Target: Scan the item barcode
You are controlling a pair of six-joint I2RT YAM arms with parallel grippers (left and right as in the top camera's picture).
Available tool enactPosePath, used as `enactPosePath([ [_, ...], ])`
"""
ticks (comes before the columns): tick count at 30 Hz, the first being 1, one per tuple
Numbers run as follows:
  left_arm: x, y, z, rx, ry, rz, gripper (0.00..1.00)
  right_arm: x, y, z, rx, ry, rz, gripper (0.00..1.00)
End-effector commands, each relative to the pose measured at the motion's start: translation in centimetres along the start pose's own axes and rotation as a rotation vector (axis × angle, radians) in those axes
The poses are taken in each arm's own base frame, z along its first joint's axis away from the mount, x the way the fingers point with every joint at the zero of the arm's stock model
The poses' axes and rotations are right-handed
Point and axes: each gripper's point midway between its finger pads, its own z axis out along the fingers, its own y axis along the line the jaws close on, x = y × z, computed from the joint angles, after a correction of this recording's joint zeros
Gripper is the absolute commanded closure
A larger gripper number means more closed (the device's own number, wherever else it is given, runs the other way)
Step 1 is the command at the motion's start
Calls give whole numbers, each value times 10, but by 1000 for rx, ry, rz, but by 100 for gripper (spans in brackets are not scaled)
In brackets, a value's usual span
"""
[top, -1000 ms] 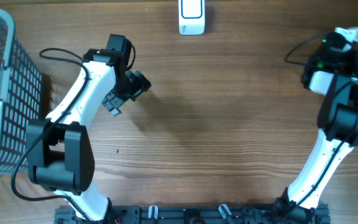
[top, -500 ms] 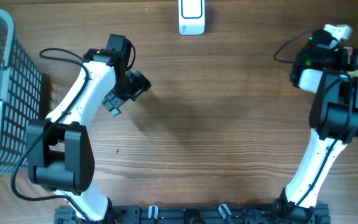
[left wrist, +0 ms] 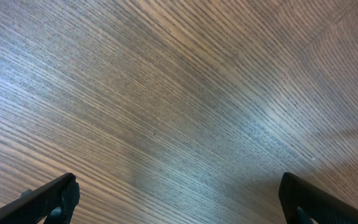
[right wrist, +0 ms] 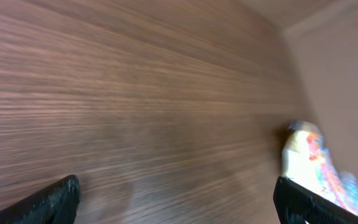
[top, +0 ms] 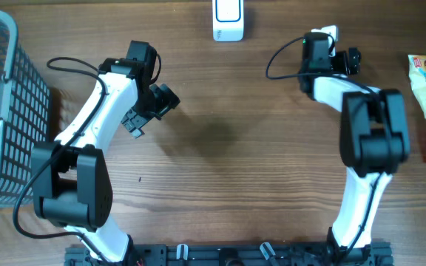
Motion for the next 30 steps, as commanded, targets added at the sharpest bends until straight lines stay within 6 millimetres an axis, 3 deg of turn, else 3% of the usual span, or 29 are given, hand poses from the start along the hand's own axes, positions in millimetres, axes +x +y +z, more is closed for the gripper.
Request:
enactPosePath([
  [1,-3,-2,-4,7,-15,16,0,-70,-18,-55,-305,-143,377,0],
  [4,-3,-2,-4,7,-15,16,0,-106,-55,-110,-389,-232,477,0],
  [7,-3,-2,-4,7,-15,16,0,-124,-76,-173,-539,-297,473,0],
  [10,-3,-2,-4,7,-15,16,1,-116,-76,-243,-789,-278,479,0],
  [13,-3,-2,-4,7,-15,16,0,-78,-74,-312,-1024,-122,527,0],
  [18,-3,-2,-4,7,-15,16,0,-2,-83,-346,-1008,112,477,0],
  [23,-3,-2,-4,7,-15,16,0,68,-79,-369,-1027,187,386,0],
  [27,-3,-2,-4,7,-15,16,0,103,-76,-377,-1018,261,464,0],
  [30,-3,-2,-4,7,-15,16,0,107,-74,-376,-1013,292,490,1],
])
